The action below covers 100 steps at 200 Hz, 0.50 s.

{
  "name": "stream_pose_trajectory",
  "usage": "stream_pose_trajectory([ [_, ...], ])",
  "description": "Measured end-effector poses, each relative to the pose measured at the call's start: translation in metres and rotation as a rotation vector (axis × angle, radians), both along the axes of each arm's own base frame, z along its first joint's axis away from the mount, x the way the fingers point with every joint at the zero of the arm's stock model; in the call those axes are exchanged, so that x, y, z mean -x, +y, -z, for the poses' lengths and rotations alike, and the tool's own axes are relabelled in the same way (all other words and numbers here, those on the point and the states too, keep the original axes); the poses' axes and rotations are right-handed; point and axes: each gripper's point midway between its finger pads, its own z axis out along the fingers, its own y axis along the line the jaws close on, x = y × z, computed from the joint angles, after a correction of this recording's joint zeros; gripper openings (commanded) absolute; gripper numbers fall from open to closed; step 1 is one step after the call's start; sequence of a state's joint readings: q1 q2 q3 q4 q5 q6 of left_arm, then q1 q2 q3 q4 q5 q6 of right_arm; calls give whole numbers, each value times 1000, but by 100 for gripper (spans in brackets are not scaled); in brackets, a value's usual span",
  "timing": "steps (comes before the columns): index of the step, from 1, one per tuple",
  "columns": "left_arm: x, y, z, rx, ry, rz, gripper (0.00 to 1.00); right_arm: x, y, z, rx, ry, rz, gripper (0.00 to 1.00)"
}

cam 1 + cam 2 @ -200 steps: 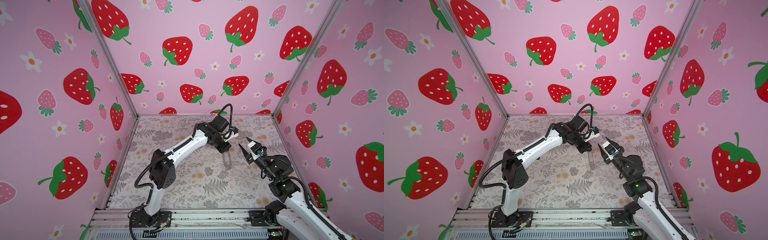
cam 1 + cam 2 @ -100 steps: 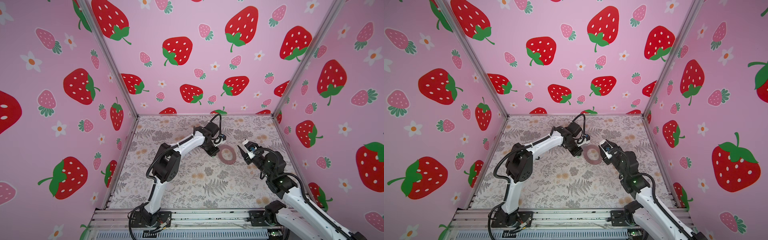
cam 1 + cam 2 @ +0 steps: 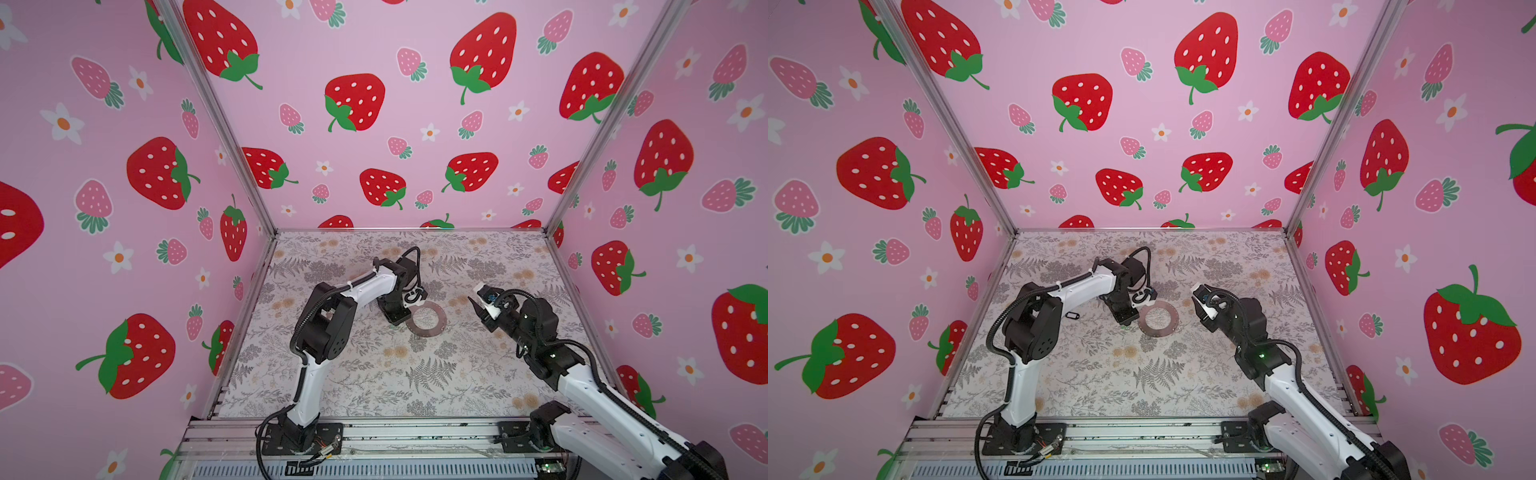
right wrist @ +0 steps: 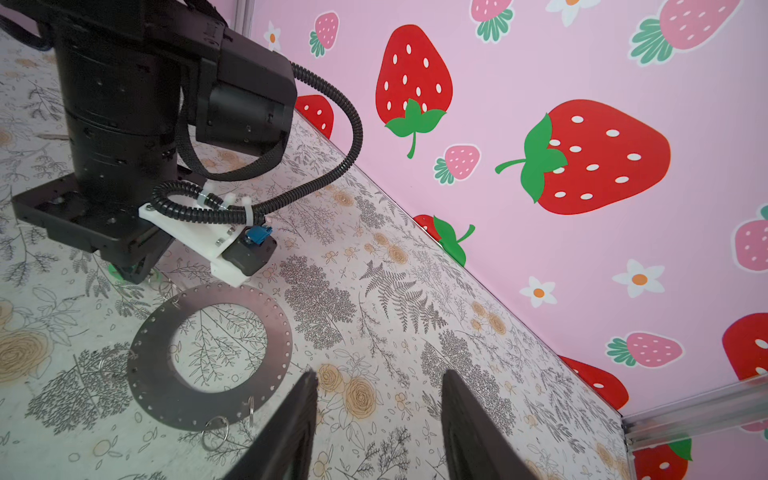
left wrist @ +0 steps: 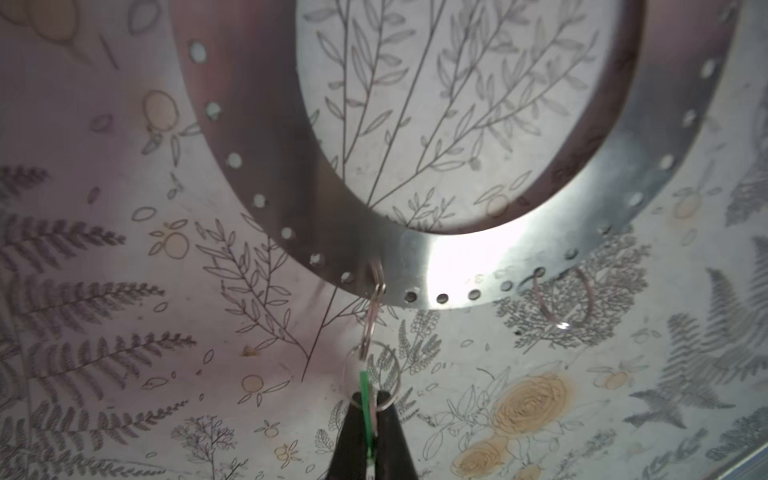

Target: Put the keys on the keyring

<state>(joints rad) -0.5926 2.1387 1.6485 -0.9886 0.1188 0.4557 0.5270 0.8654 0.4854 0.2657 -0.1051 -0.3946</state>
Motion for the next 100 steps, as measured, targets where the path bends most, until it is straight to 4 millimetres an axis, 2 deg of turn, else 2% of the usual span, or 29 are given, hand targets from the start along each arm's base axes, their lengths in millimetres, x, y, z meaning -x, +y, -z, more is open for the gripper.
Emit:
stream_pose_trajectory([
  [21, -2, 6, 0, -10, 0, -11, 0, 0, 0, 0, 7, -4, -1, 51],
  [47, -6, 11, 1, -24, -9, -23, 5, 0, 0, 2, 20, -9, -4, 51],
  [50, -6, 11, 1, -24, -10, -24, 9, 0, 0, 2, 20, -9, -4, 51],
  [64, -8, 14, 2, -29, -11, -29, 17, 0, 0, 3, 24, -9, -6, 51],
  [100, -3, 21, 9, -34, -1, -49, 27, 0, 0, 5, 26, -5, -6, 51],
])
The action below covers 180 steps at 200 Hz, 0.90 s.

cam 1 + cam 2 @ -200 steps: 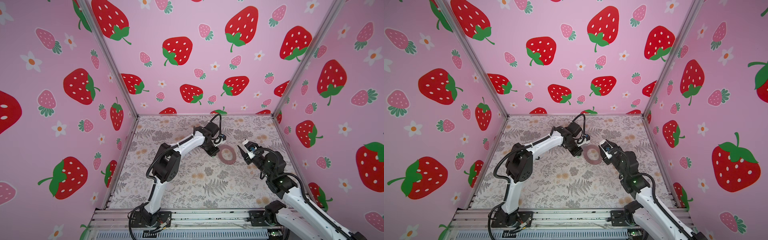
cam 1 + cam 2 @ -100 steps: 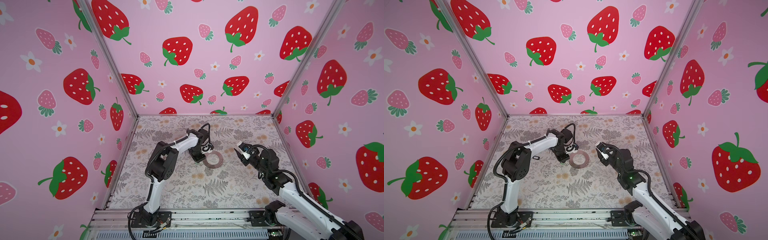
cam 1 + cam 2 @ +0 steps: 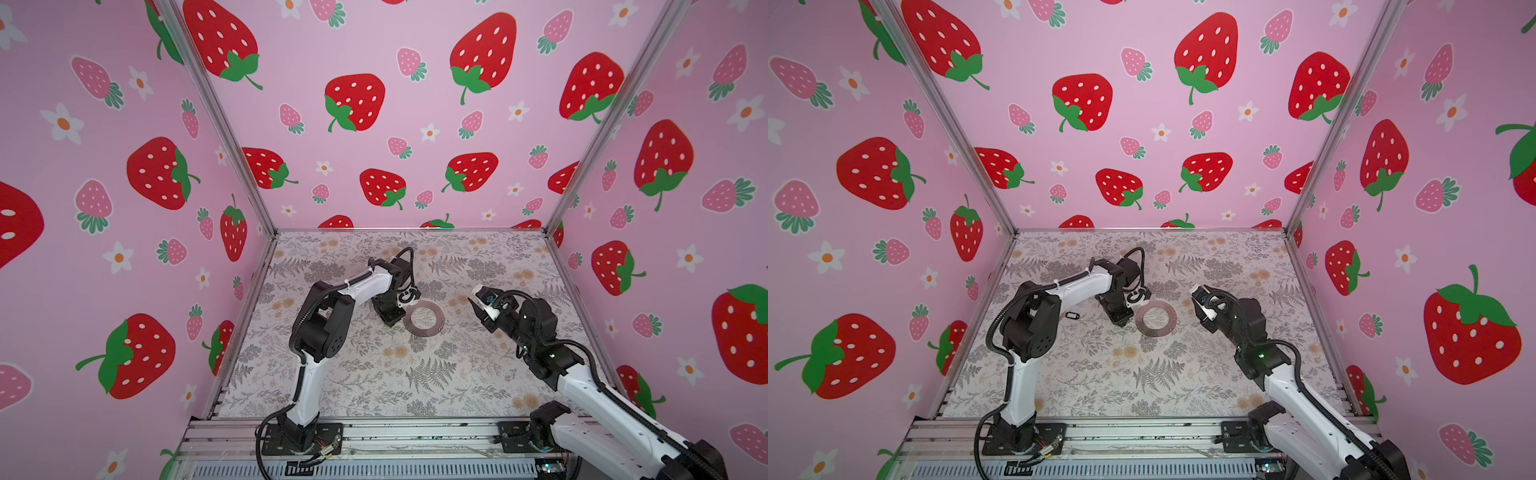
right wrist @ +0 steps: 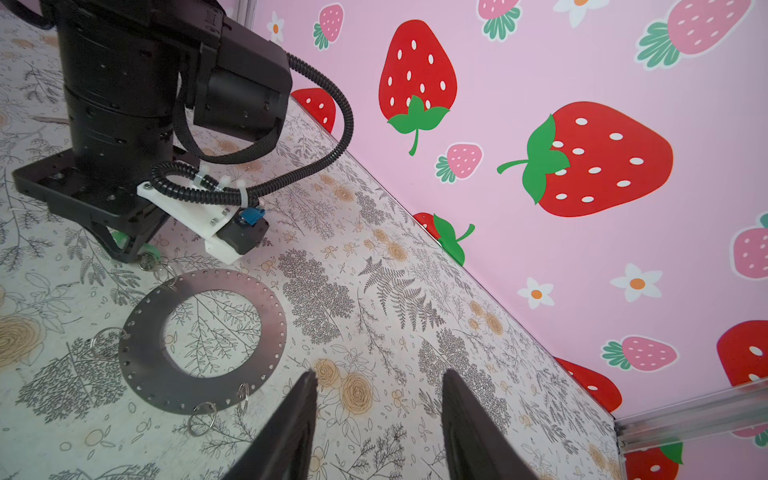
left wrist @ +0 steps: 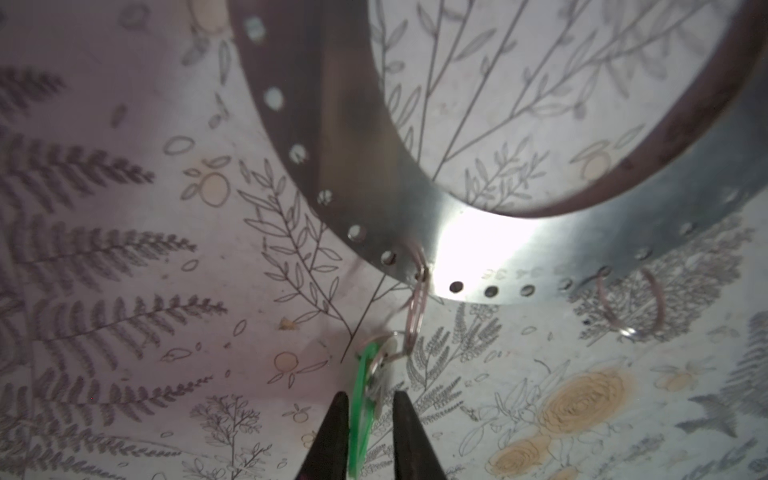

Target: Put the keys on the keyring

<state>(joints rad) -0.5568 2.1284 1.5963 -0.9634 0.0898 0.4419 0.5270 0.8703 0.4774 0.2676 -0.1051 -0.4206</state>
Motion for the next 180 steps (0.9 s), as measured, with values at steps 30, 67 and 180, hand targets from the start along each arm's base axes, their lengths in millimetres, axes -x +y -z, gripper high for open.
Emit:
stream_pose_trajectory([
  [30, 0, 7, -9, 25, -29, -39, 35, 0, 0, 1, -4, 5, 1, 51],
  [67, -13, 12, -76, 199, -215, -131, 43, 0, 7, 12, -20, 57, -24, 42],
  [180, -4, -5, -164, 719, -538, -332, 99, 39, 75, 123, 187, 367, -276, 29],
])
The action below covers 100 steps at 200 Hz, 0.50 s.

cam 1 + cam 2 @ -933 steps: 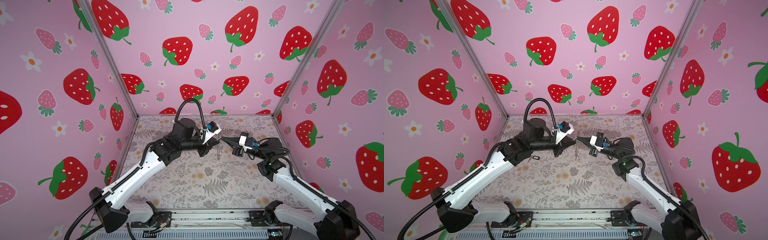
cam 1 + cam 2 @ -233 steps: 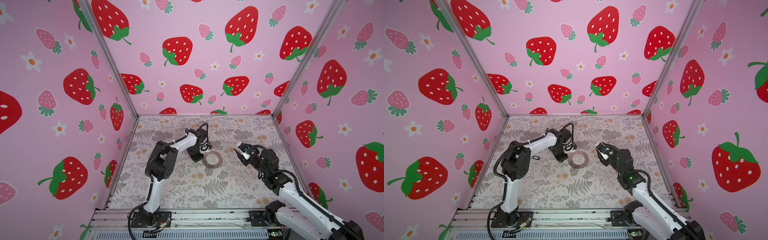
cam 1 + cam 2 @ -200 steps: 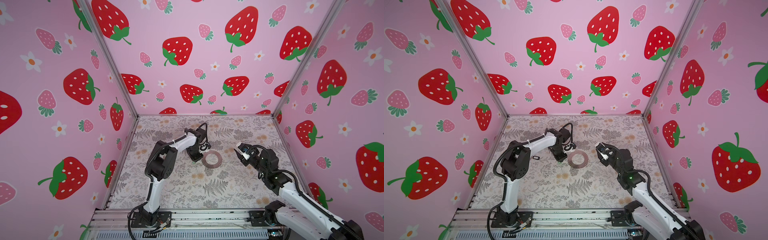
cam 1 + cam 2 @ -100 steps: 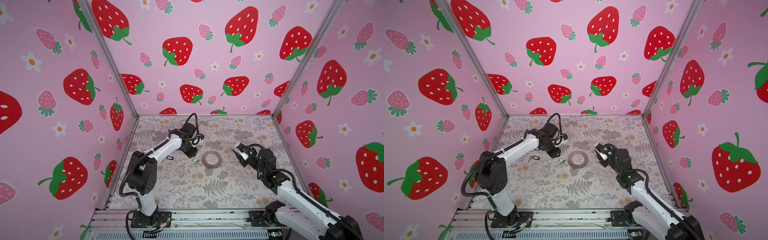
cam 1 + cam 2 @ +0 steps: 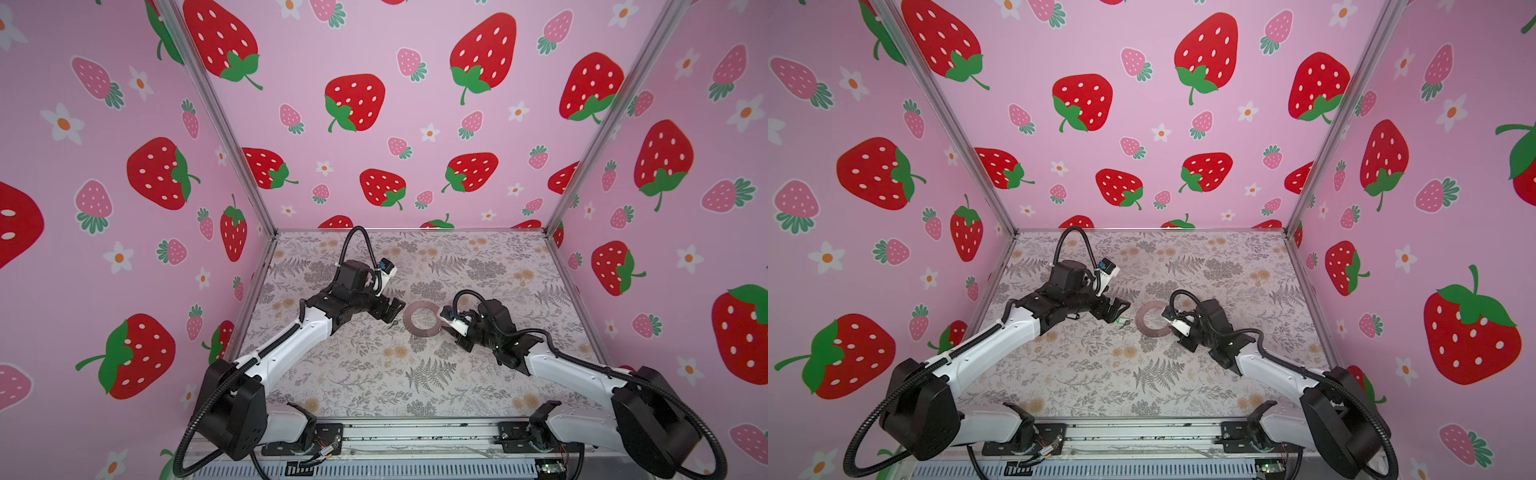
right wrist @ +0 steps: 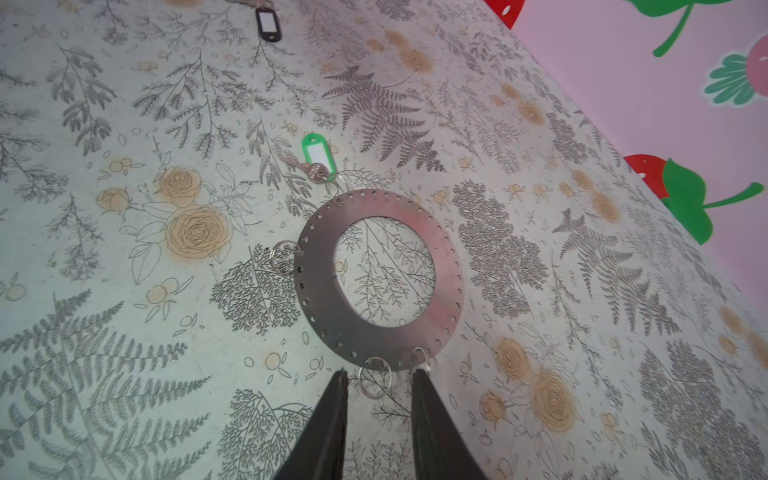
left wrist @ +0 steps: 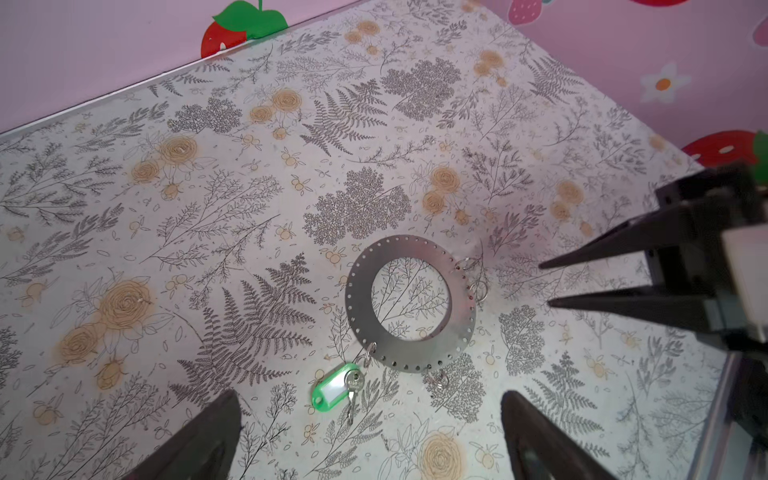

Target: Put the keys on the keyring

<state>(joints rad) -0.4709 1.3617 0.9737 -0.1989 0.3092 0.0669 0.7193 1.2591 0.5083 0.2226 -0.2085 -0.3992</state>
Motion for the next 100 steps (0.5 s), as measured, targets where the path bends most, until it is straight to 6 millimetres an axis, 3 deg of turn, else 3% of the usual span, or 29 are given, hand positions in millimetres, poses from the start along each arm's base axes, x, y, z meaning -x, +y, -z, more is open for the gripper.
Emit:
stream_pose_trajectory([
  [53, -8, 2, 4, 23, 29, -62, 99, 17, 27, 31, 120, 15, -76, 28],
  [100, -11, 23, 20, -24, 20, -165, 99, 14, 59, 35, 158, 5, -142, 26],
])
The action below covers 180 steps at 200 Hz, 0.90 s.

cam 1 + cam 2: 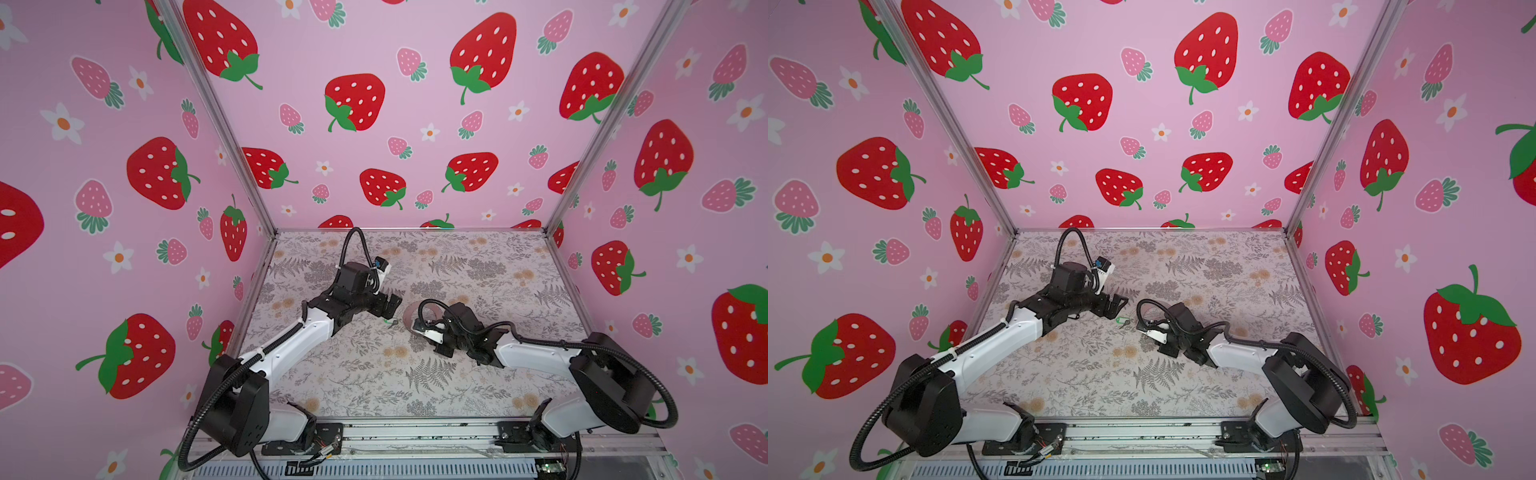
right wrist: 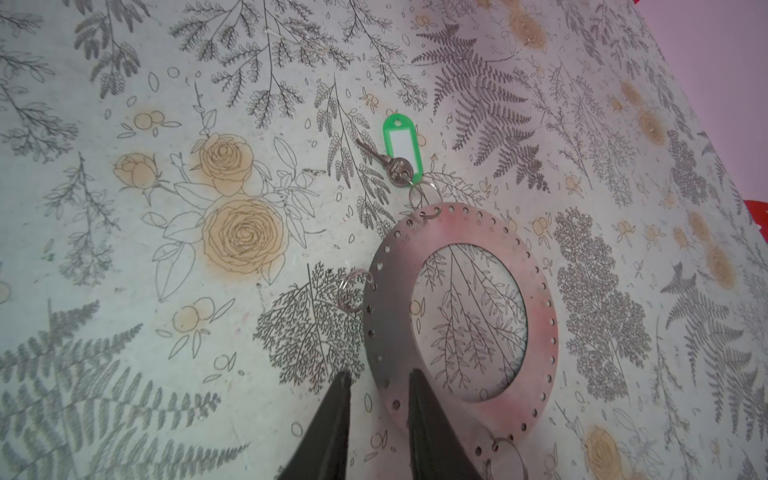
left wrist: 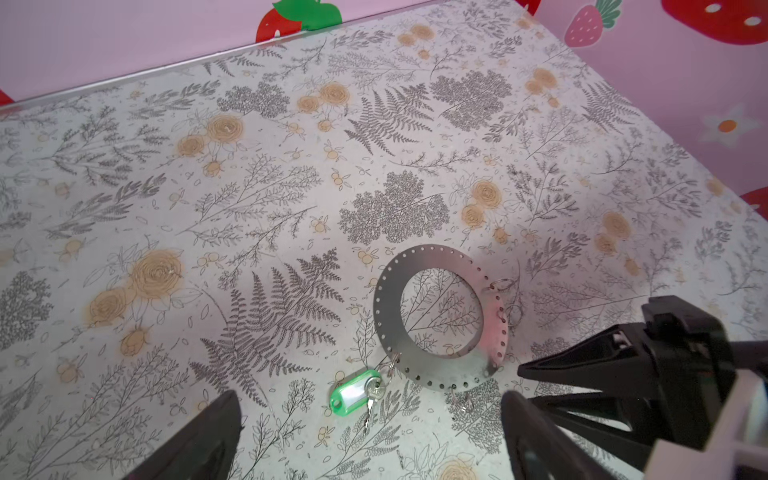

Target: Put the keys on the keyring

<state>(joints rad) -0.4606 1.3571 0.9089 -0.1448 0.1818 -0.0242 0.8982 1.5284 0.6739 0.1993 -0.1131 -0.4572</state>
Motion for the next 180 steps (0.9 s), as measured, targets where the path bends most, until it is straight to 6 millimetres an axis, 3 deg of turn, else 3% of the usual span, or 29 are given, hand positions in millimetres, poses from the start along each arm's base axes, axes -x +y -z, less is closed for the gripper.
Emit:
stream_pose_trajectory([
  [21, -2, 13, 6, -10, 13, -53, 99, 1, 12, 8, 24, 5, -37, 27],
  [73, -13, 37, 2, -7, 5, -156, 99, 11, 16, 34, 109, 37, -78, 27],
  [107, -14, 40, -3, -6, -13, -163, 99, 5, 20, 39, 133, 23, -50, 25],
  [180, -8, 42, 7, -30, 4, -146, 98, -6, 19, 40, 145, -10, 35, 16],
])
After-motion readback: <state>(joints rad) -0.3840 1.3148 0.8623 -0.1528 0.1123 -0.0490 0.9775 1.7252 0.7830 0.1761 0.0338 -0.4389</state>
